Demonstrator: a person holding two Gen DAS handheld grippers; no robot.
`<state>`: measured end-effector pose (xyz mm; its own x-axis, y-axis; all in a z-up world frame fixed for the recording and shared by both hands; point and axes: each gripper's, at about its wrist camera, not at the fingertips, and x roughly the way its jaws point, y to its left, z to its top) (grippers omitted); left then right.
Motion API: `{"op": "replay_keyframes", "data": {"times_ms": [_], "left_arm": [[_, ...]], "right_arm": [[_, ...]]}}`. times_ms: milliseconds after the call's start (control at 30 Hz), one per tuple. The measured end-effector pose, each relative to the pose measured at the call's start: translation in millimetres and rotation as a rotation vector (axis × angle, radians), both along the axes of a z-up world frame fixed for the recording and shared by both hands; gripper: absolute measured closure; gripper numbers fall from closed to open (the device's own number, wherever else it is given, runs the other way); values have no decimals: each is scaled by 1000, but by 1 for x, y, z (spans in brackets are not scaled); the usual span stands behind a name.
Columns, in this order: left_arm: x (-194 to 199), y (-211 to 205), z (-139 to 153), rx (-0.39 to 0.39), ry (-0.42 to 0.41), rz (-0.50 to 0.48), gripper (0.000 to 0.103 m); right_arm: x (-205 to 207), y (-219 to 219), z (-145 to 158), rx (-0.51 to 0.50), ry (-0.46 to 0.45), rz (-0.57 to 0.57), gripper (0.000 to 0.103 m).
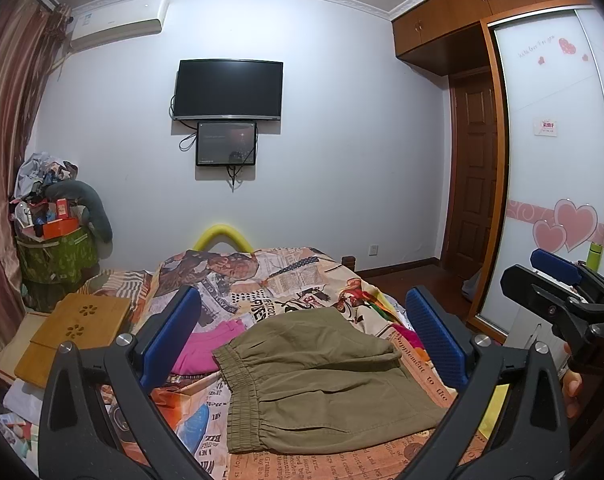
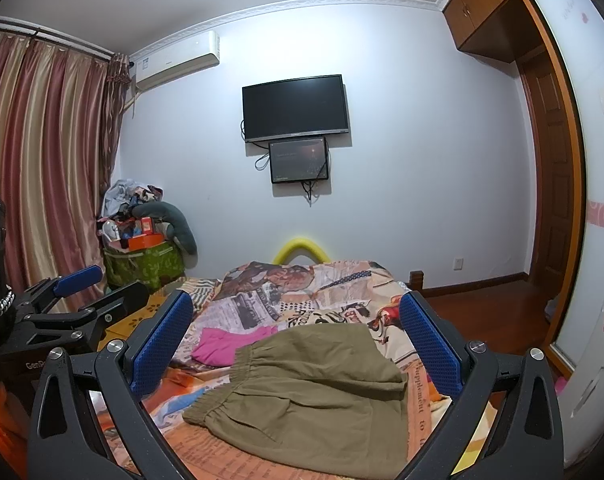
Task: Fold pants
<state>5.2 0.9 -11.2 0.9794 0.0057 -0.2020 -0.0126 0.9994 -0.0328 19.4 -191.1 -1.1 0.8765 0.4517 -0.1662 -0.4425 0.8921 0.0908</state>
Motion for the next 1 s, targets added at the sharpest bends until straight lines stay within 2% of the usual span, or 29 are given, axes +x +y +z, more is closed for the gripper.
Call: {"op": "replay_keyframes", "data": {"times_ms": [800, 1000], "left_arm": [[0, 1, 1, 2, 0, 0, 0], [7, 3, -3, -3, 21, -5, 0]], "right_arm": [[1, -1, 0, -2, 1, -1, 0], [5, 1, -5, -10, 8, -8, 0]]}}
